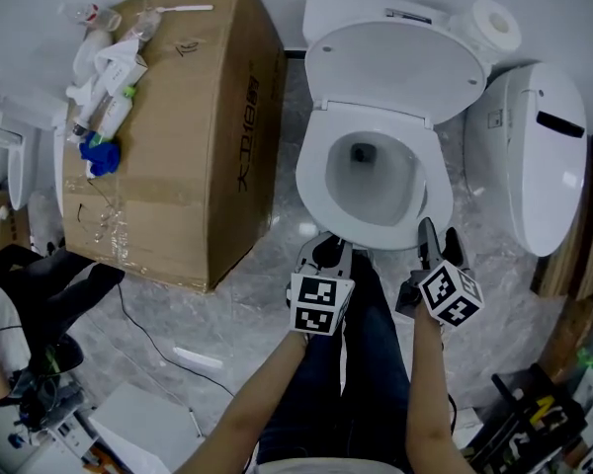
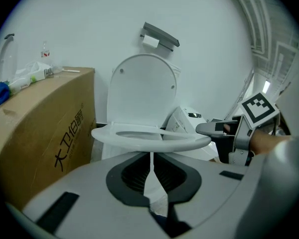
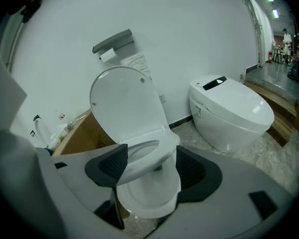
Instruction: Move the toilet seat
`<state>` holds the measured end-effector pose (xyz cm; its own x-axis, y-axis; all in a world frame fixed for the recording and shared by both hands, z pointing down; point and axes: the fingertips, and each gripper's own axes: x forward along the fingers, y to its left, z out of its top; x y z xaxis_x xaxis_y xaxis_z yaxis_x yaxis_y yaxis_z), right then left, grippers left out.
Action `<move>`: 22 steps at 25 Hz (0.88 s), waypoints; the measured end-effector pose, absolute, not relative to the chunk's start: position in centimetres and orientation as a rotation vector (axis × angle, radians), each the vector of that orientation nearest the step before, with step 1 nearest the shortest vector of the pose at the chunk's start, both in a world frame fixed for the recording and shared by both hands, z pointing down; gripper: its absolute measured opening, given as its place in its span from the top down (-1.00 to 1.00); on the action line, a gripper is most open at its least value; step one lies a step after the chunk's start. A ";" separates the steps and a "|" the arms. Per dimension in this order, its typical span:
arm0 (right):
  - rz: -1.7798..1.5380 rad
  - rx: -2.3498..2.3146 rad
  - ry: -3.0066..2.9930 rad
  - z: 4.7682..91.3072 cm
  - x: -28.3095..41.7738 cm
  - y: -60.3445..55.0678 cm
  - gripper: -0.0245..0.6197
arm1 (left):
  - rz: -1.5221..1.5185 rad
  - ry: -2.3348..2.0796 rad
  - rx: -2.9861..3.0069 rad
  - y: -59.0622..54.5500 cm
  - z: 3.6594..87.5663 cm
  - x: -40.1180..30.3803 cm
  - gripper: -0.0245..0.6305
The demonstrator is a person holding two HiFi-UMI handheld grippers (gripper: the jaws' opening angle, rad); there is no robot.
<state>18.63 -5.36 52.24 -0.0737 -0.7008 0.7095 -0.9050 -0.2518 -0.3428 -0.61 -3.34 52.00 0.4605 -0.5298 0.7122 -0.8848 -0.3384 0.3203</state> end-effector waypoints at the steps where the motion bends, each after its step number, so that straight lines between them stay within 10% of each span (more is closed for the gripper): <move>1: 1.213 1.970 -1.748 51.8 18.6 -5.4 0.00 | 0.644 -1.178 2.016 -3.5 51.7 -0.6 0.82; 6: 1.042 1.988 -1.784 48.7 17.9 -5.7 0.02 | 0.617 -1.182 2.035 -4.4 50.1 -0.5 0.82; 15: 0.906 2.129 -1.710 45.4 19.3 -5.2 0.85 | 0.561 -1.196 2.055 -6.3 48.4 -0.6 0.82; 22: 1.017 2.017 -1.689 47.9 18.1 -5.4 0.85 | 0.534 -1.231 2.057 -7.6 47.4 -0.3 0.82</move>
